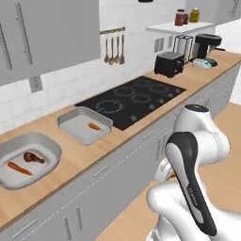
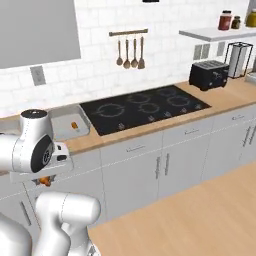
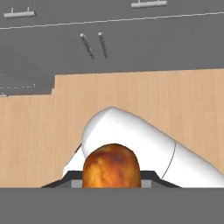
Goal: Place one carrot and one chicken drumstick in each tupperware on the nearby counter, to pack two identical lunches.
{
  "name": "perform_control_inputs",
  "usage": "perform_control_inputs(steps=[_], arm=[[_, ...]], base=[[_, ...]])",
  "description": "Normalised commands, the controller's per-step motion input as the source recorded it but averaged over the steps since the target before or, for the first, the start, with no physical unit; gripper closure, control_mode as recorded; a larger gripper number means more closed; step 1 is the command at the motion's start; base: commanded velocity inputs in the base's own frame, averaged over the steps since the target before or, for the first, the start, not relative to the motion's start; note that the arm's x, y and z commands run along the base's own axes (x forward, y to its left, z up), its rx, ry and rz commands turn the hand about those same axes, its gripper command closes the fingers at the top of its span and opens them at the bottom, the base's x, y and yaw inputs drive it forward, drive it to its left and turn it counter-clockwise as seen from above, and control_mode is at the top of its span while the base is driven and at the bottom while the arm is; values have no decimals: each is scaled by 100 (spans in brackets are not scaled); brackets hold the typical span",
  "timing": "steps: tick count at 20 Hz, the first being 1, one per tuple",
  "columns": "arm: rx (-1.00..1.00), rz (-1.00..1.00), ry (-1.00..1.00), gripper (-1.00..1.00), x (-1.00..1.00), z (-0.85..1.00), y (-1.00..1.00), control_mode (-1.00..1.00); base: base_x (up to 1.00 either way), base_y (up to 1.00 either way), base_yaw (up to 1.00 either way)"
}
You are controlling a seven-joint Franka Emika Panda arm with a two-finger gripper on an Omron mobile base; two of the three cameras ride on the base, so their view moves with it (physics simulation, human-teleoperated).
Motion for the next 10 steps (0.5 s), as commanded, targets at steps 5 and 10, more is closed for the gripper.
perform_control_inputs(steps=[5,10], arm=[[0,0,0,100,0,0,0,100],[0,0,0,100,0,0,0,100]], base=[[87,-12,59],[50,-24,57]])
